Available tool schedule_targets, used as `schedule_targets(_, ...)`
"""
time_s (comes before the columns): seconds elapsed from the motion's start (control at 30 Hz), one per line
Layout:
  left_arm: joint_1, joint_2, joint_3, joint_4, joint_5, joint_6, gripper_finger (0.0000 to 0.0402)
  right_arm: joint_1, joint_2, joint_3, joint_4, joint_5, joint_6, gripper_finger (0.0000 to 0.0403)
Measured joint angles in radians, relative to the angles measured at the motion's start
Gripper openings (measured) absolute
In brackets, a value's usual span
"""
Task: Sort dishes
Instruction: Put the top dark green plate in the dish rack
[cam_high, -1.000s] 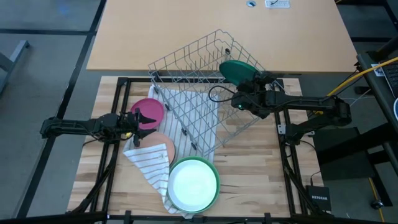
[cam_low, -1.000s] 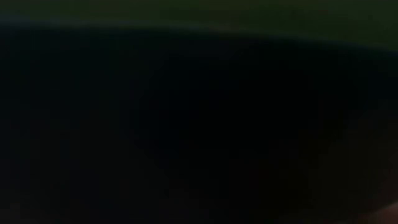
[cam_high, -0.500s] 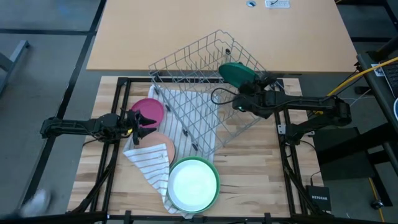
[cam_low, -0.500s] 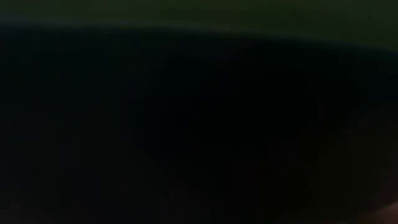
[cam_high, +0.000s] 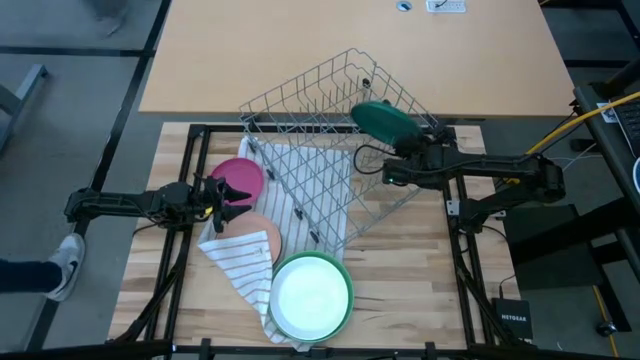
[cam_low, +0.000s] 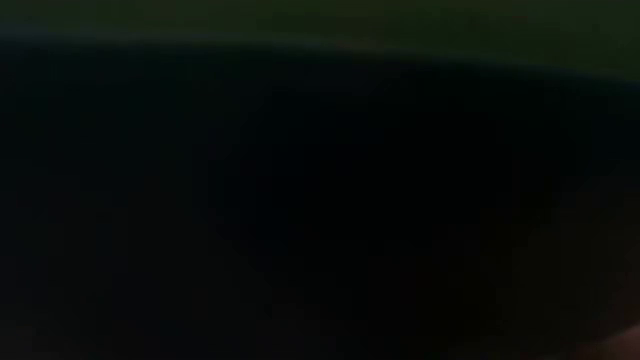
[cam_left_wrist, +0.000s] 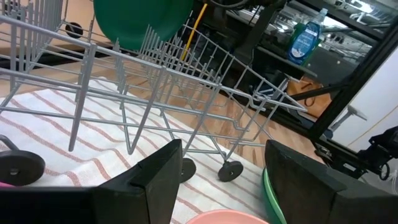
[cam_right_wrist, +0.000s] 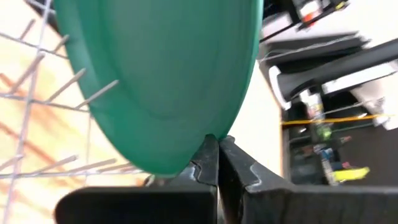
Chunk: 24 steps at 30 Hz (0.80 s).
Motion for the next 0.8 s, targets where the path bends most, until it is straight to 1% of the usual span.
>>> schedule_targets(0.27,0.0,0.0,0.0,-0.003,0.0,0.023,0.0219,-0.001,0.0,0.0,0.0,-0.135,0.108,0.0001)
schedule_targets(0.5,0.0,0.0,0.0,-0.003,0.0,0.057,0.0219,-0.001,0.0,0.0,-0.01,-0.21,0.236,0.0001)
schedule_targets(0.8,0.0,0.0,0.0,-0.003,0.0,0.058,0.0219,-0.001,0.0,0.0,-0.017,-0.306,0.411,0.0001)
